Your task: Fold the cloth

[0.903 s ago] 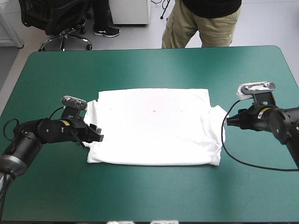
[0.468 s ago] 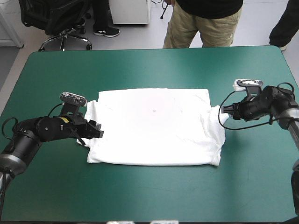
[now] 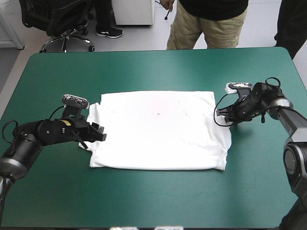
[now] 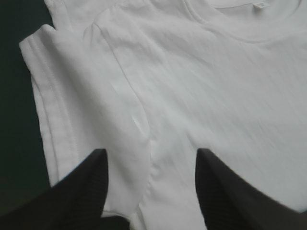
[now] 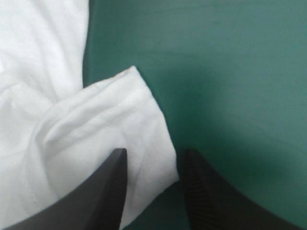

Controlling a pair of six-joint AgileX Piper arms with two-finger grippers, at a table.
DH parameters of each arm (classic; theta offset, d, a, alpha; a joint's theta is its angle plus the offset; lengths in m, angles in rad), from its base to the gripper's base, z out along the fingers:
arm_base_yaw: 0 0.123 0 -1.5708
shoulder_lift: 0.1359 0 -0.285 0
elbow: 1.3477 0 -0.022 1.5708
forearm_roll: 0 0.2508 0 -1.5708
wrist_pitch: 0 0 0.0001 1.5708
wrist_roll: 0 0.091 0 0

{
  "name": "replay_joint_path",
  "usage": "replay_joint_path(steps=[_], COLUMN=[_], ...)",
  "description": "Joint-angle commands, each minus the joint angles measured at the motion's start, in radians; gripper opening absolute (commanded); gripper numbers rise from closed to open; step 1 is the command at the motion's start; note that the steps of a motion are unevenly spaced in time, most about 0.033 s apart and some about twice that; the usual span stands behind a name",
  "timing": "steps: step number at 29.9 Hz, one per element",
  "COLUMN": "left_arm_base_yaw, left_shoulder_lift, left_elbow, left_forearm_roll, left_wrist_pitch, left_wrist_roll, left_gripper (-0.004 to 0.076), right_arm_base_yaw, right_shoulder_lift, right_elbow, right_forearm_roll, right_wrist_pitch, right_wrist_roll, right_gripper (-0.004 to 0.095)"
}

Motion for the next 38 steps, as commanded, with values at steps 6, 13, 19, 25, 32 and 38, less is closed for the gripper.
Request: replay_joint_path(steps=[6, 13, 19, 25, 32, 38], left_arm_base_yaw=[-0.001, -0.001, -0.001, -0.001, -0.001, -0.001], left_shoulder_lift=[-0.019, -0.019, -0.019, -0.019, -0.019, -0.019], left_elbow=[-0.031, -0.031, -0.031, -0.031, -0.031, -0.031], left_forearm_roll=[-0.024, -0.022, -0.018, -0.019, 0.023, 0.022], left_wrist_pitch=[-0.042, -0.042, -0.042, -0.032, -0.014, -0.014], left_wrist_roll=[-0.007, -0.005, -0.005, -0.005, -0.020, -0.080], left_gripper=[0.0403, 0.0403, 0.0403, 0.0403, 0.0403, 0.0403], right_arm_base_yaw=[0.009, 0.009, 0.030, 0.147, 0.275, 0.328], right_shoulder_lift=[-0.062, -0.165, -0.194, -0.161, -0.011, 0.083], right_elbow=[-0.031, -0.118, -0.230, -0.217, -0.217, -0.217], right_forearm_roll=[0.017, 0.028, 0.149, 0.154, 0.127, -0.059], right_wrist_pitch=[-0.032, -0.016, 0.117, 0.106, 0.098, 0.060], right_wrist_roll=[-0.030, -0.021, -0.118, -0.121, -0.100, -0.001], right_gripper=[-0.0015, -0.0015, -0.0015, -0.0015, -0.0015, 0.0018])
